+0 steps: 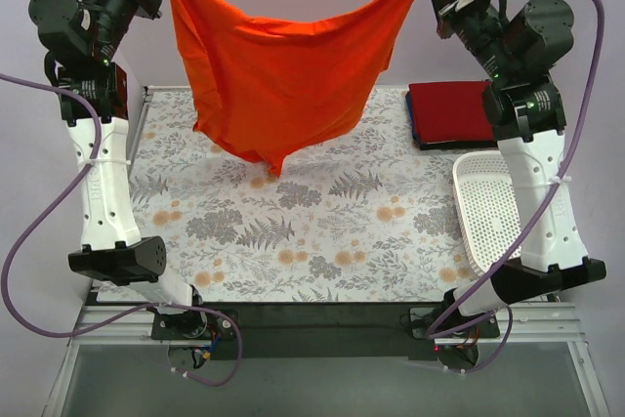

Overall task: Fold and stack the t-shirts
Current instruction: Flatten the tshirt out

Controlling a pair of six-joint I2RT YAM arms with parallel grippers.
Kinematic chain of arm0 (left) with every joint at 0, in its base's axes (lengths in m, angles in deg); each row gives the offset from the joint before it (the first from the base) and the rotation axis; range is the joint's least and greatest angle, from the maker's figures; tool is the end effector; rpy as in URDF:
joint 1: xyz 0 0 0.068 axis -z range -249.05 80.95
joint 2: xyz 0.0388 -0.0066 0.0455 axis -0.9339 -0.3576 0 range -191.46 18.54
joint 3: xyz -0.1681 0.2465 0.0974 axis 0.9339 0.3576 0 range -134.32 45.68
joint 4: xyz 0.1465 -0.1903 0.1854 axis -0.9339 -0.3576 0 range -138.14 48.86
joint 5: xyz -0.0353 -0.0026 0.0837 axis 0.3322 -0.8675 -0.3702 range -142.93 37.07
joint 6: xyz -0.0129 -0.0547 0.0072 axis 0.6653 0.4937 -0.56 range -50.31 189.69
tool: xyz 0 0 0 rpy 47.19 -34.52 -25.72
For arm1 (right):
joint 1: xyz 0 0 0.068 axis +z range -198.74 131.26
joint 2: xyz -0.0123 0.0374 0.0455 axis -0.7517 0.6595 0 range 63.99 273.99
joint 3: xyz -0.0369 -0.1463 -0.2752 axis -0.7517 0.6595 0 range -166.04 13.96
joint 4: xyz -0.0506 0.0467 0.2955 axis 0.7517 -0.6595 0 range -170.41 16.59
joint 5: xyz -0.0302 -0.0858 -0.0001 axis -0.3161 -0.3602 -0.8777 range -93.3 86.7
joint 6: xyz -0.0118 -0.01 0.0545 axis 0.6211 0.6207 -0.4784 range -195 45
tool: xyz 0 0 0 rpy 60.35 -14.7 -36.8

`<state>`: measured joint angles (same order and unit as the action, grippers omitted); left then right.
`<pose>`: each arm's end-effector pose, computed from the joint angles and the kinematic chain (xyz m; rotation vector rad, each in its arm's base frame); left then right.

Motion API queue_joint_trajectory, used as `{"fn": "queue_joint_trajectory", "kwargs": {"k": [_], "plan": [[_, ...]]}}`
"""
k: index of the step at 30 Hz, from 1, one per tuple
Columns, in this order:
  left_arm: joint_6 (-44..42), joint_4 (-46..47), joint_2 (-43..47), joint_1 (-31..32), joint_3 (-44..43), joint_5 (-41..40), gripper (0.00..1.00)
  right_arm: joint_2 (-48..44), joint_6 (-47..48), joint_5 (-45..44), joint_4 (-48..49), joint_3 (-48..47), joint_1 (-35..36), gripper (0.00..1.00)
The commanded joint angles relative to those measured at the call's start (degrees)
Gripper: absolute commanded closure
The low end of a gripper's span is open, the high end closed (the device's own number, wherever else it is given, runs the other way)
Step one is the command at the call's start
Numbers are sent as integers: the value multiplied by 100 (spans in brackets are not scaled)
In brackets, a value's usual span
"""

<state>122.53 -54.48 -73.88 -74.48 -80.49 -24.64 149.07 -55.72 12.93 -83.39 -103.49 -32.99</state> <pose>0.3425 0.0136 0.6680 -0.2118 1.3080 -1.0080 0.2950 0.0948 0.6669 -0.5902 1.0415 0.1130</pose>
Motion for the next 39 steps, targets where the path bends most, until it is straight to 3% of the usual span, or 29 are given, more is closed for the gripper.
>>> {"fn": "queue_joint_trajectory", "kwargs": {"k": [1, 6, 10, 16, 26, 32, 36, 39], "plan": [[-168, 859, 410, -46, 128, -939, 100, -317, 461, -550, 945, 108, -28, 99], [-449, 842, 93, -55, -66, -1317, 100, -88, 725, -744, 1165, 196, -19, 99], [-599, 1044, 347, -54, 250, -1493, 100, -149, 813, -893, 1209, 205, -28, 99], [-810, 1272, 1471, -55, 1243, -1590, 100, -895, 840, -814, 1209, 827, -19, 99], [-1337, 1308, 3633, -55, 2685, -1950, 100, -3031, 734, -542, 1305, 2356, -19, 99], [-2004, 1247, 4267, -55, 2572, -2152, 100, -3858, 568, -507, 1349, 2657, -80, 99], [-2365, 677, 4066, -63, 1983, -2556, 100, -3859, 470, -436, 1367, 2561, -221, 99], [-2752, 544, 4135, -46, 2332, -2496, 100, -3666, 523, -428, 1306, 2569, -221, 99]]}}
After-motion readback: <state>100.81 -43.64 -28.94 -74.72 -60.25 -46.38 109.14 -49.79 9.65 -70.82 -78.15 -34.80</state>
